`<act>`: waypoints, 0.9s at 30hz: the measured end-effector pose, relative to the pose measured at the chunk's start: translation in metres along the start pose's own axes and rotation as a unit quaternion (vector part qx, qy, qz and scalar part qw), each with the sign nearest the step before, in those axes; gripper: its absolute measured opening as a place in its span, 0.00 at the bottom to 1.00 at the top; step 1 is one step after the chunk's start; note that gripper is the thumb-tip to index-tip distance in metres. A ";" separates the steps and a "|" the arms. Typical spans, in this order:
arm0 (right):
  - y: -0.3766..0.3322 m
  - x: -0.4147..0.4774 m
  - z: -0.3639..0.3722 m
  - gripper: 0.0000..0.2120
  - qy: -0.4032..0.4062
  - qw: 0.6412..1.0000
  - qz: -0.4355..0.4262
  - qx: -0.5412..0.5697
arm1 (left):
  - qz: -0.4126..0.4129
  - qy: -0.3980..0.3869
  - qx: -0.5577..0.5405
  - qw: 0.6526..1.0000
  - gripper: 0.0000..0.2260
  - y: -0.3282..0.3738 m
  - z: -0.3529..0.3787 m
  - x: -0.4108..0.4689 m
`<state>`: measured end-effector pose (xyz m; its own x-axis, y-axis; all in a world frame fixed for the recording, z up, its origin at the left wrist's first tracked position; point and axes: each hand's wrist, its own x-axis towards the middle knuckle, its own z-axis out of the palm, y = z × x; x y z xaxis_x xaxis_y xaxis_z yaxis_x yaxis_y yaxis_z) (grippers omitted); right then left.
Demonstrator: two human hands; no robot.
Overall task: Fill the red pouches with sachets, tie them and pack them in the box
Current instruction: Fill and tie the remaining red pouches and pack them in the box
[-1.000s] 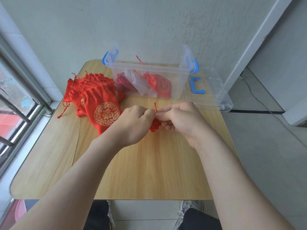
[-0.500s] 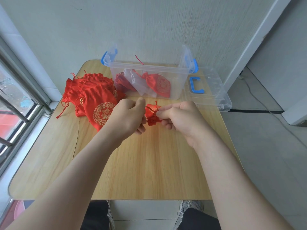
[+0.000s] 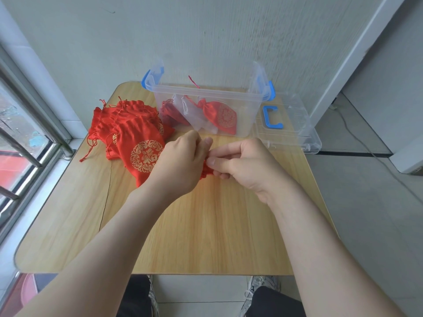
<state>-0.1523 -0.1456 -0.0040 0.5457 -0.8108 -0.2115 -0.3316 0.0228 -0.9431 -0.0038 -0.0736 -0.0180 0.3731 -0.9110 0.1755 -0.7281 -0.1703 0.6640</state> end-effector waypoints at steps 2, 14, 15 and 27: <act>0.000 0.001 0.001 0.05 0.004 1.000 -0.003 -0.008 | 0.008 0.010 0.015 1.000 0.19 -0.002 0.000 -0.001; 0.002 -0.002 0.004 0.04 0.063 0.974 -0.046 -0.213 | 0.009 0.033 0.044 0.998 0.20 -0.007 -0.002 0.001; 0.002 -0.002 0.004 0.04 0.060 0.971 -0.051 -0.226 | 0.007 0.033 0.050 0.998 0.20 -0.008 -0.003 0.002; 0.002 -0.008 0.005 0.02 0.011 0.892 -0.103 -0.440 | -0.059 -0.002 0.048 0.997 0.14 -0.005 -0.004 0.001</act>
<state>-0.1535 -0.1367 -0.0051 0.6522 -0.7568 -0.0430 -0.7078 -0.5877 -0.3920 0.0021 -0.0723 -0.0184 0.4570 -0.8841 0.0981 -0.7314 -0.3106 0.6071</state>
